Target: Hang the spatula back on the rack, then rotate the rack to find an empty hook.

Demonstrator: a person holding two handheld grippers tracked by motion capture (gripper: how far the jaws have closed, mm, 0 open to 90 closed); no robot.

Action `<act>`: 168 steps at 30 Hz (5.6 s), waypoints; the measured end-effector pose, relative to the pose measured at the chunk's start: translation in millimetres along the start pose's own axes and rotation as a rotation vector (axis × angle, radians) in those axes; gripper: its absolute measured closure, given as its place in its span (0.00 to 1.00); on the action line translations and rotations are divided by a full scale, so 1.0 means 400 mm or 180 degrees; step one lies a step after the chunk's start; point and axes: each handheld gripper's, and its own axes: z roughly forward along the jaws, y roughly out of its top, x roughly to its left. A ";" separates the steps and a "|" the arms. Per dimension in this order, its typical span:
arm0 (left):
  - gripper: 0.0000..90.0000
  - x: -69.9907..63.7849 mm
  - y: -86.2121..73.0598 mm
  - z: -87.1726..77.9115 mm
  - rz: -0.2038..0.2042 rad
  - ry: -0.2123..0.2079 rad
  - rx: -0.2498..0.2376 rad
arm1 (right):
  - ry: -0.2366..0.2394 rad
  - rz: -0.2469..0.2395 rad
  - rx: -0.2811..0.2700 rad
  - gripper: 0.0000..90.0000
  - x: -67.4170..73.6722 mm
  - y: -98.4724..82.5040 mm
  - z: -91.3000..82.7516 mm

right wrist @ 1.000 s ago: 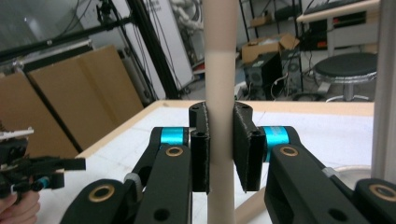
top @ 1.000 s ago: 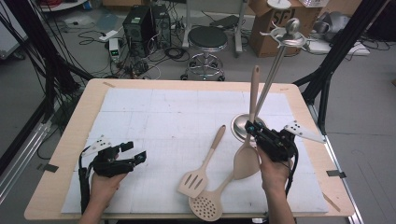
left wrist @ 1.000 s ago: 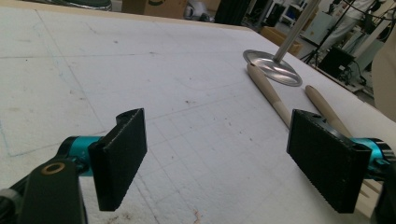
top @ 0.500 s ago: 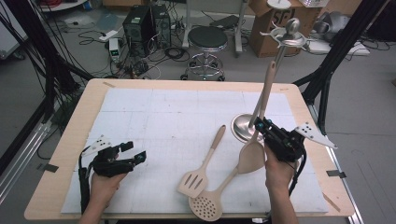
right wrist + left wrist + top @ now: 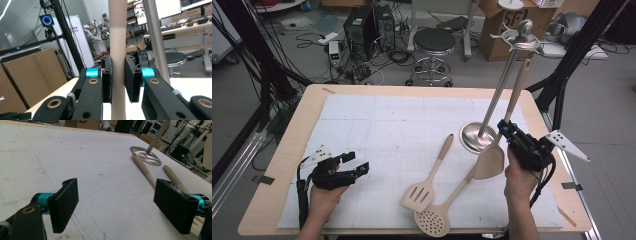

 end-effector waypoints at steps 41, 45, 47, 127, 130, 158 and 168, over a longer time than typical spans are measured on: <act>0.23 -0.001 0.000 -0.002 0.0006 -0.0005 -0.0030 | 0.0001 -0.0120 -0.0005 0.88 0.002 0.037 0.016; 0.23 -0.001 0.000 -0.001 0.0008 -0.0008 -0.0029 | -0.0142 -0.0267 0.0019 0.88 0.026 0.033 0.030; 0.23 -0.001 0.000 -0.002 0.0012 -0.0011 -0.0029 | -0.0268 -0.0351 0.0040 0.88 0.039 0.032 0.036; 0.23 0.001 0.000 0.000 0.0036 -0.0004 -0.0012 | -0.0148 0.0092 -0.0836 1.00 0.004 0.276 0.093; 0.23 0.000 0.000 0.000 0.0022 0.0007 -0.0019 | -0.0156 0.0069 -0.0815 1.00 0.007 0.277 0.099; 0.23 0.001 0.000 -0.005 0.0013 0.0010 -0.0044 | -0.0156 -0.0127 -0.0682 1.00 0.063 0.273 0.157; 0.23 -0.001 0.000 -0.001 0.0023 -0.0003 -0.0022 | -0.0148 -0.0139 -0.0664 1.00 0.080 0.272 0.179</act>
